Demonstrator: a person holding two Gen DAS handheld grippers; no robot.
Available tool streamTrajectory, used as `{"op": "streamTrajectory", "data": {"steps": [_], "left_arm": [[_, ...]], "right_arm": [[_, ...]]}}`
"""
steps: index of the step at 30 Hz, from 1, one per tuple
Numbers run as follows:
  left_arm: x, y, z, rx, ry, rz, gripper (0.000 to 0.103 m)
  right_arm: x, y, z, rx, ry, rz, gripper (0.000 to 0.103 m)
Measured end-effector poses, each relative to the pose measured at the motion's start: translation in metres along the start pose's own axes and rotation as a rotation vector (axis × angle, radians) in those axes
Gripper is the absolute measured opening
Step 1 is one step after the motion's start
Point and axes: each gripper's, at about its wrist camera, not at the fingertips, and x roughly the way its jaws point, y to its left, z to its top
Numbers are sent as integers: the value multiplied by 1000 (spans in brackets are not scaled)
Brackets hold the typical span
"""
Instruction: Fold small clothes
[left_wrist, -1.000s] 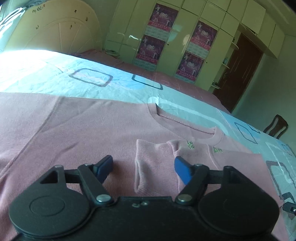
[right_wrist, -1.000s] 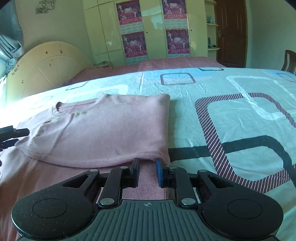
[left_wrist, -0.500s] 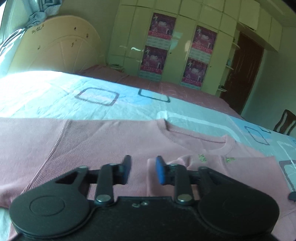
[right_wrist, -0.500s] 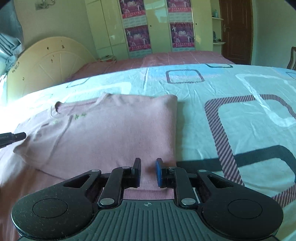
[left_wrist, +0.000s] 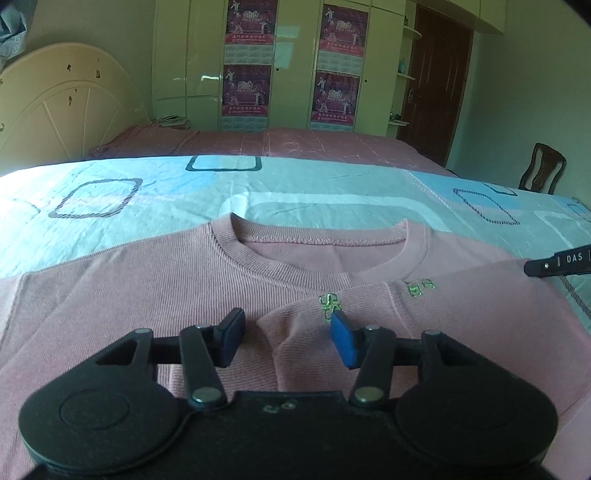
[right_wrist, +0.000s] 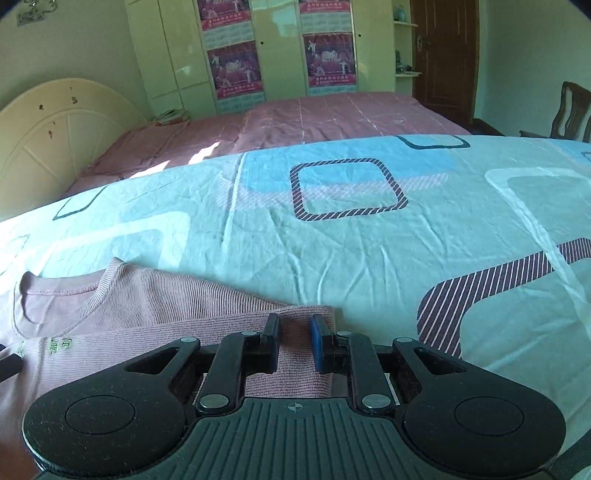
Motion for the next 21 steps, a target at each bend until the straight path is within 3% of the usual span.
{"op": "streamTrajectory", "data": {"steps": [3, 7, 8, 11, 13, 14, 15, 16, 18, 20, 21], "left_arm": [[-25, 1, -9, -30, -33, -38, 53], [-31, -2, -31, -6, -8, -7, 53], [-31, -4, -31, 3, -11, -1, 54], [-36, -7, -22, 5, -9, 19, 55], [-40, -7, -24, 6, -5, 31, 63], [-36, -8, -28, 23, 39, 40, 64], [-38, -9, -32, 50, 34, 40, 64], [-43, -8, -33, 52, 31, 37, 64], [-57, 4, -33, 13, 17, 14, 64], [-75, 24, -35, -26, -15, 51, 72], [-87, 40, -38, -59, -29, 80, 73]], "right_arm": [[-32, 4, -22, -20, -13, 18, 18], [-61, 11, -70, -36, 13, 30, 18], [-66, 16, -80, -54, -18, 11, 18], [-80, 26, -78, -37, -42, -20, 18], [-93, 35, -79, -40, -85, -5, 18], [-94, 42, -82, -58, -73, -18, 18], [-88, 45, -86, -64, -27, -21, 18], [-77, 47, -91, -63, 56, -13, 18], [-84, 55, -91, -91, 43, -46, 20], [-96, 56, -91, -60, 16, -28, 42], [-102, 57, -91, -49, -7, -24, 64]]}}
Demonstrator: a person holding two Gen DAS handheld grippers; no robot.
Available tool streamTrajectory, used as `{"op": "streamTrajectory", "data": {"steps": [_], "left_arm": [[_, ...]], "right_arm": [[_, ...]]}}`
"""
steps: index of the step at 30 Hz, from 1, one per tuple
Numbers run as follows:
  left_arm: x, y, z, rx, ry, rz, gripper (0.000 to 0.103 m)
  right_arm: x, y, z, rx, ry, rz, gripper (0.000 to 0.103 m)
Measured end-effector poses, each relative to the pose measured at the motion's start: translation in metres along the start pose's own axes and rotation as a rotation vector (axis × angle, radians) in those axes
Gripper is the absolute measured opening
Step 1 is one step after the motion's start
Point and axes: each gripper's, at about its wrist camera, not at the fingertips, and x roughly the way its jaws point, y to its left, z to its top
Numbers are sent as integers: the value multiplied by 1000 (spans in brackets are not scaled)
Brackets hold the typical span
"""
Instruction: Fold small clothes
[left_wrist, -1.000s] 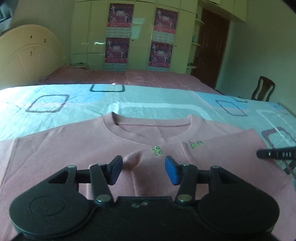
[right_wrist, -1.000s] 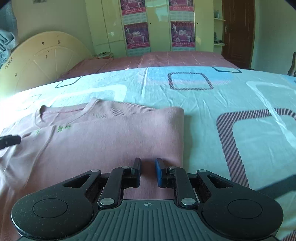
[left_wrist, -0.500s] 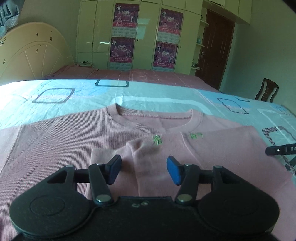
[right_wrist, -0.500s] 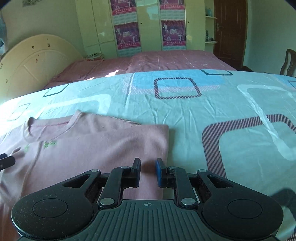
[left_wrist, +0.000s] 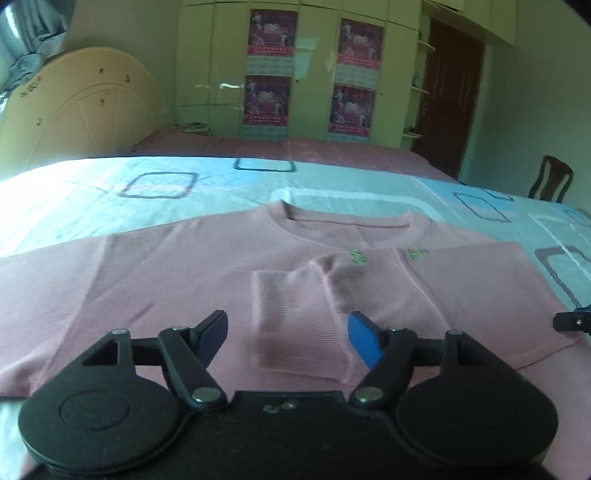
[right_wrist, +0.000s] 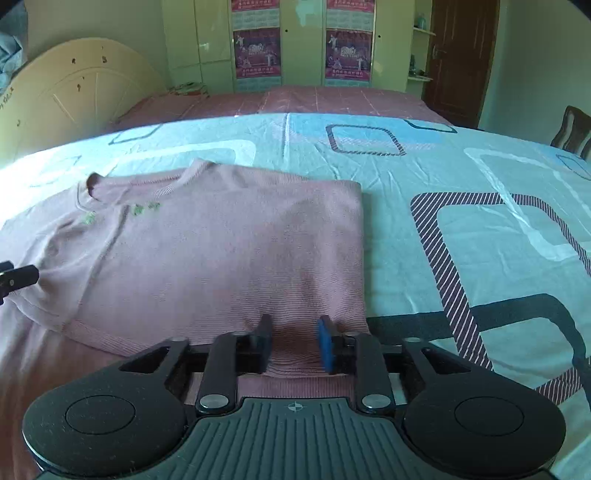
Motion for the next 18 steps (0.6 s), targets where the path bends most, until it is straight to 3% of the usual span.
{"op": "streamTrajectory", "data": {"steps": [5, 8, 13, 18], "left_arm": [[-60, 115, -18, -223, -76, 157, 70], [-96, 196, -34, -348, -109, 290, 66], [-138, 326, -63, -679, -133, 457, 58], [-145, 387, -70, -898, -211, 342, 57]], "right_arm": [[-14, 18, -3, 37, -45, 28, 67], [-13, 39, -4, 31, -50, 55, 58], [-2, 73, -1, 53, -21, 92, 58], [3, 93, 8, 105, -13, 92, 58]]}}
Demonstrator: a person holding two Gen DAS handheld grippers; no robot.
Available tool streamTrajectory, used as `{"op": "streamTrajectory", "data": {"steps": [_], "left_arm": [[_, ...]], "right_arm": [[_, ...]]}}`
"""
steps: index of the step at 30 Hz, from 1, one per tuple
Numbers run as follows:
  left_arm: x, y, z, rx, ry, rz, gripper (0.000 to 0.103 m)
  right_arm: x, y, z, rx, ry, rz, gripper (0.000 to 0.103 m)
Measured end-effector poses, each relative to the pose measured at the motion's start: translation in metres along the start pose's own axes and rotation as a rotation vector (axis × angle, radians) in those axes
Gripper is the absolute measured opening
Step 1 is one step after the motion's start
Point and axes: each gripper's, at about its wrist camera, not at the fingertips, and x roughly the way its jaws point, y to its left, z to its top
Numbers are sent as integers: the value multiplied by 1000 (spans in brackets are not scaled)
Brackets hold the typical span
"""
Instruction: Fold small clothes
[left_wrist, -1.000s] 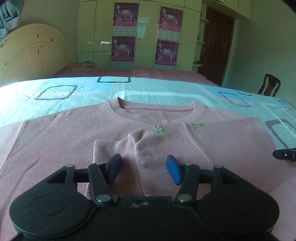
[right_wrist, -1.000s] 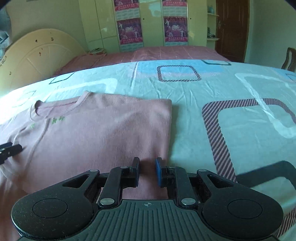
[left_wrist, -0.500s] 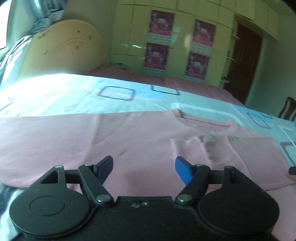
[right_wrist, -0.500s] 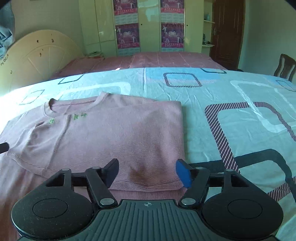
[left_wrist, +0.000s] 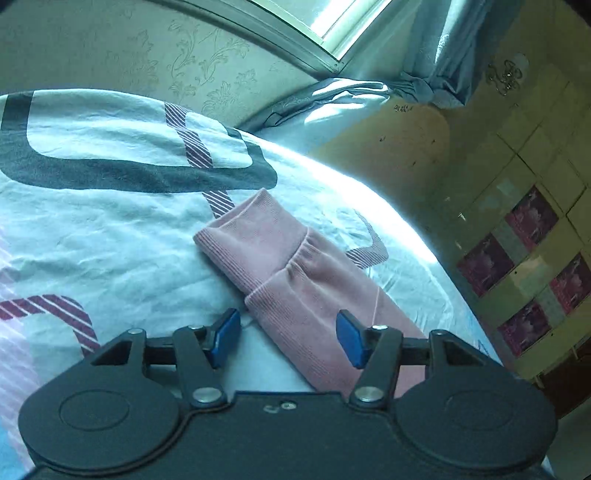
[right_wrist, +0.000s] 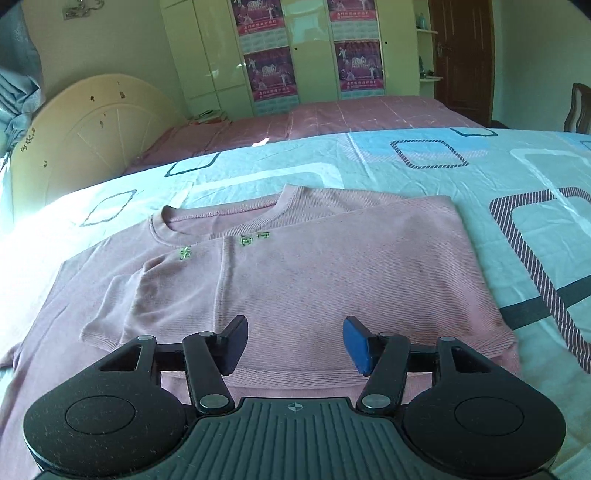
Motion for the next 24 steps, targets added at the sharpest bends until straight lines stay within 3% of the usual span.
{"op": "streamTrajectory", "data": {"steps": [4, 6, 8, 9, 12, 17, 24], "left_arm": [[16, 11, 9, -85, -28, -47, 51], [21, 18, 9, -114, -44, -45, 40], [27, 19, 12, -129, -32, -26, 14], [28, 17, 13, -134, -27, -29, 14], [19, -27, 10, 38, -53, -103, 14], [8, -136, -32, 309, 13, -306, 13], [-8, -290, -167, 619, 214, -542, 12]], "right_arm": [[1, 6, 6, 31, 4, -13, 58], [1, 8, 8, 33, 5, -17, 58], [1, 9, 8, 30, 5, -24, 58], [1, 9, 9, 29, 5, -26, 58], [1, 8, 9, 31, 3, -34, 58], [-2, 3, 9, 50, -8, -27, 58], [-19, -15, 13, 53, -51, -27, 58]]}}
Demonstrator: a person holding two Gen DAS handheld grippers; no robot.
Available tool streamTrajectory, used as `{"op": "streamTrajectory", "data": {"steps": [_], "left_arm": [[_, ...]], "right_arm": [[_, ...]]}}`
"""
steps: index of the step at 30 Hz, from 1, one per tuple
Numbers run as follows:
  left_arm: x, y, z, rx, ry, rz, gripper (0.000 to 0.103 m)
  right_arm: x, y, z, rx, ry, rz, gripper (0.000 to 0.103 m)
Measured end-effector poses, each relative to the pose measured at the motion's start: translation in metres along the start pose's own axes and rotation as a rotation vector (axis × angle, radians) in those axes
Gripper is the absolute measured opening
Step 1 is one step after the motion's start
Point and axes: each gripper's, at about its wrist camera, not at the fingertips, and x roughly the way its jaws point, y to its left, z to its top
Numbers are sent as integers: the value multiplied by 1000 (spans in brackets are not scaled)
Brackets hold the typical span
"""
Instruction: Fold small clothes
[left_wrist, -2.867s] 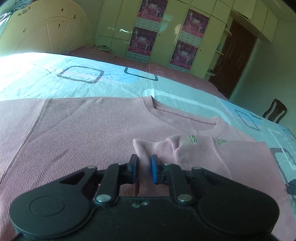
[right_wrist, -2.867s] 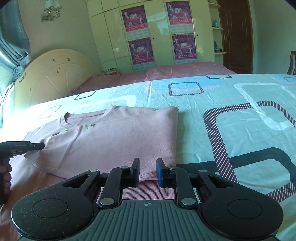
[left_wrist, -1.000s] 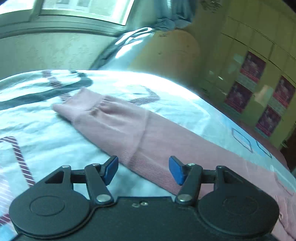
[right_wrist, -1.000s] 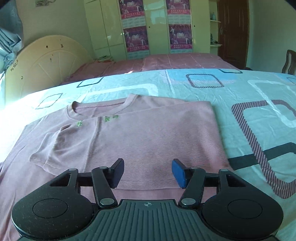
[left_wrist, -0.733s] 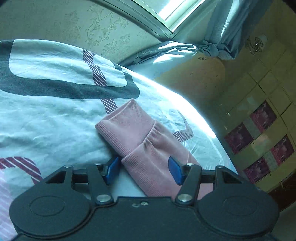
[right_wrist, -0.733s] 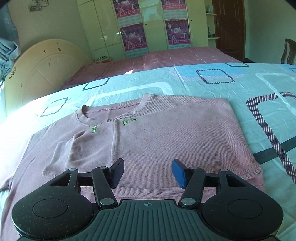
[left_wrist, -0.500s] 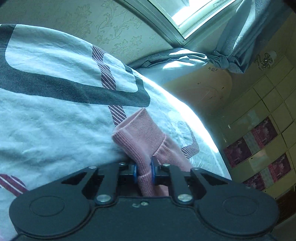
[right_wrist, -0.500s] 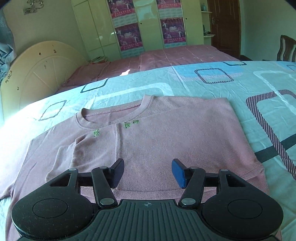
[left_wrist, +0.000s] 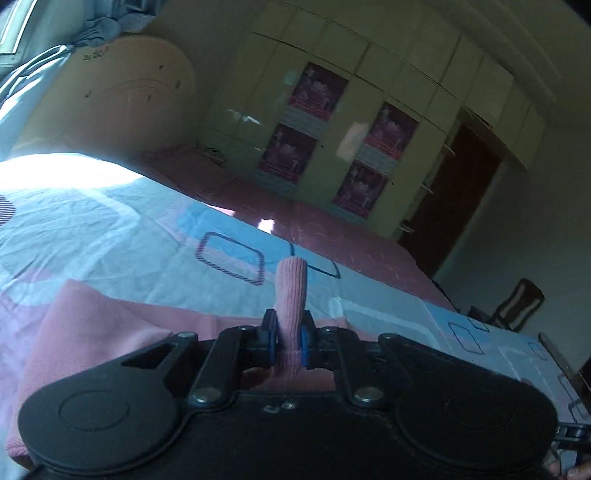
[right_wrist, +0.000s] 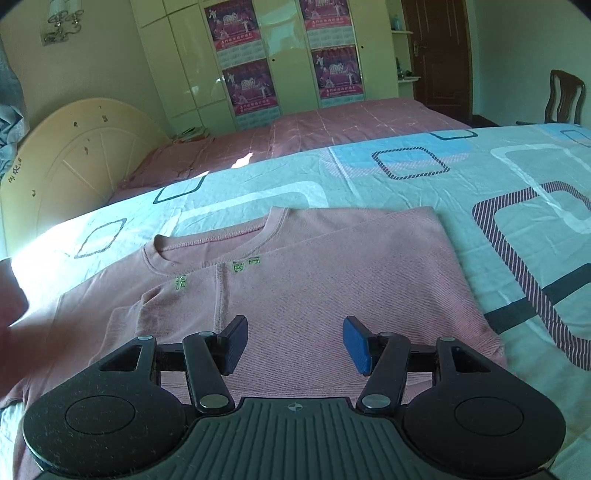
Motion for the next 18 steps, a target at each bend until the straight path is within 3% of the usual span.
{"op": "streamTrajectory", "data": {"steps": [4, 9, 11, 12, 13, 14, 18], "left_arm": [[50, -84, -31, 153, 114, -83, 11], [107, -143, -81, 272, 278, -124, 11], [120, -152, -100, 308, 334, -114, 37], [118, -154, -106, 335, 313, -122, 46], [109, -158, -109, 353, 288, -123, 68], [101, -158, -110, 362, 267, -115, 83], [43, -132, -103, 343, 190, -71, 73]], "right_arm": [[-13, -22, 5, 30, -16, 14, 58], [-26, -52, 9, 83, -3, 55, 58], [-28, -62, 10, 107, 13, 98, 58], [-28, -66, 10, 119, 23, 117, 58], [-28, -68, 10, 130, 31, 137, 58], [-27, -69, 10, 136, 36, 153, 58], [-14, -62, 8, 162, 72, 260, 58]]}}
